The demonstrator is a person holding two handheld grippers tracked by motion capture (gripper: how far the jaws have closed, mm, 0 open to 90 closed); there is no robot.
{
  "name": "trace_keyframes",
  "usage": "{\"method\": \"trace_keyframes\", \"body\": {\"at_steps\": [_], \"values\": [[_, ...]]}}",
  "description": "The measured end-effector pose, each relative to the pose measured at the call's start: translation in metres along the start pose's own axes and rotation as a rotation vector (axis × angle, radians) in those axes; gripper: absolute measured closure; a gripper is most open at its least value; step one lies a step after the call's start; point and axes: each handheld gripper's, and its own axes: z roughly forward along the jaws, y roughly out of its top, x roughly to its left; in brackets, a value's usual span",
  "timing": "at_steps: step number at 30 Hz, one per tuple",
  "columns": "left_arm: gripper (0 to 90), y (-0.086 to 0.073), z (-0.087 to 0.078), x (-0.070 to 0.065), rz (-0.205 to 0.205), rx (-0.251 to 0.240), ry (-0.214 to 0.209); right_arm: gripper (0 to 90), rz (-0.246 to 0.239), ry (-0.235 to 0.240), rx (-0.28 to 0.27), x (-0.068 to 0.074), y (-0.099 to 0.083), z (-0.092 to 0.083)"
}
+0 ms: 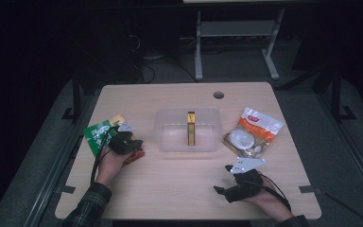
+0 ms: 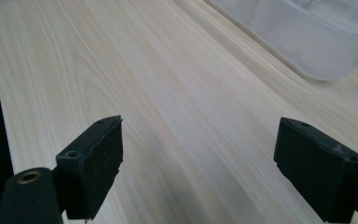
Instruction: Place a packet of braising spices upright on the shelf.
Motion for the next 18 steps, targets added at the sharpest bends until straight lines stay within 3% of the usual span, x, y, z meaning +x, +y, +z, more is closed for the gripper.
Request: {"method": "trace_keyframes", "body": {"at_steps": [7,8,18], "values": [[89.8,0.0,0.005,0.003,0.006,0.015,0.013,15.3,-0.01,-0.003,0.004,0.001,0.0,0.0],[89.8,-0.001,0.003,0.002,-0.02,0.021,0.007,15.3,-0.009,-0.001,0.007,0.0,0.0,0.0],[90.0,-0.01,-0.013,-0.003,-0.004,0.089,0.008,15.3,-0.012,-0.005,0.015,0.0,-0.001,0.001]]}}
